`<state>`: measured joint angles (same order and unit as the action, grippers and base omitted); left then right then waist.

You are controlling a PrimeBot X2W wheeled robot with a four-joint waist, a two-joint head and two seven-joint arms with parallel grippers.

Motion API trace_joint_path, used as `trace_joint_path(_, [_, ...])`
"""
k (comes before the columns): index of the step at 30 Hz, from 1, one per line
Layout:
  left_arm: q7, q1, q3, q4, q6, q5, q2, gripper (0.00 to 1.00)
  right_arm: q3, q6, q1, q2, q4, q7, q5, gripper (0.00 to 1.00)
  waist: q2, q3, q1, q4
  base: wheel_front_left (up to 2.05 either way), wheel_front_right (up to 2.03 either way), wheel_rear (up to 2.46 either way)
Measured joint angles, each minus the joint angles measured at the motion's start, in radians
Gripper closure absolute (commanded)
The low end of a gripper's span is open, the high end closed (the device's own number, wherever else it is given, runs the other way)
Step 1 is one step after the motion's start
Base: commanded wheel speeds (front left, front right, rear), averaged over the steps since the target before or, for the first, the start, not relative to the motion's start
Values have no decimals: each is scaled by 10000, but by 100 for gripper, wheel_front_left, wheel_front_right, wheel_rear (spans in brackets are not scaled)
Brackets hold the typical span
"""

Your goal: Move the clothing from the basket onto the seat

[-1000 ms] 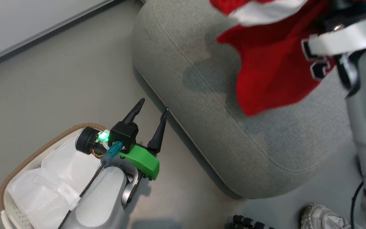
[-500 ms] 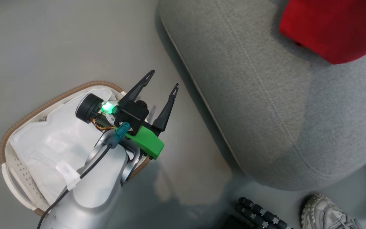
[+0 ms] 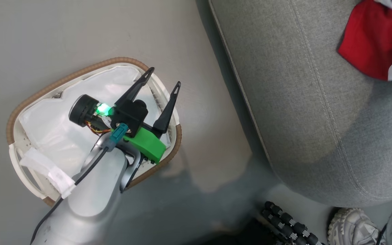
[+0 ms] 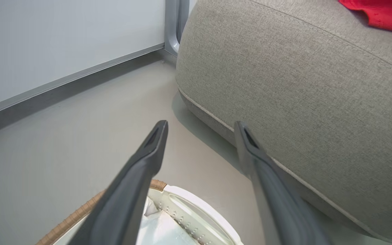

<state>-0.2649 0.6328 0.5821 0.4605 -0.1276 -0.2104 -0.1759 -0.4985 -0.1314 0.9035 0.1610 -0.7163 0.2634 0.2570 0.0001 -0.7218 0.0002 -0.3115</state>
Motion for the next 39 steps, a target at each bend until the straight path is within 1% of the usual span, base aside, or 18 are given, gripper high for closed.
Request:
trace_joint_path(3, [0,-69,-111,96,2,-92,40,0,-245,0,-561,-140,222,0,-146,0,0,179,0,13,0,0,0])
trace_joint_path(9, [0,-596,-447,307,48,-207,382,0,-113,-2,-2215,-146,867,-2,-447,0,0,951,-1,-4,0,0,0])
trace_joint_path(15, [0,-1267,-1035,466,144,-336,604,0,625,0,-3510,-249,1592,-2,-965,0,0,1841,-1,60,0,0,0])
trace_joint_path(20, [0,-1787,-1547,477,240,-314,773,0,1062,0,-4197,-504,2268,-2,-1515,0,0,2523,-2,249,0,0,0])
trace_joint_path(24, [0,-2173,-2144,491,391,-316,928,0,1795,0,-4583,-713,2847,-2,-1699,0,0,2965,-2,590,0,0,0])
trace_joint_path(29, [0,-2574,-2986,424,533,-226,989,0,2592,0,-4630,-894,3294,-2,-2151,0,0,3401,-2,1175,0,0,0])
trace_joint_path(33, [0,-2906,-3728,320,663,-130,1018,0,3216,0,-4636,-1043,3490,0,-2328,0,0,3760,-2,1587,0,0,0])
trace_joint_path(36, [0,-3206,-4316,278,715,-2,1032,0,3430,0,-4636,-1108,3503,-2,-2729,0,0,4092,-2,1889,0,0,0])
trace_joint_path(39, [0,-3434,-4939,274,742,-21,1093,0,3904,0,-4636,-1112,3469,-2,-3103,0,0,4398,-2,2151,0,0,0])
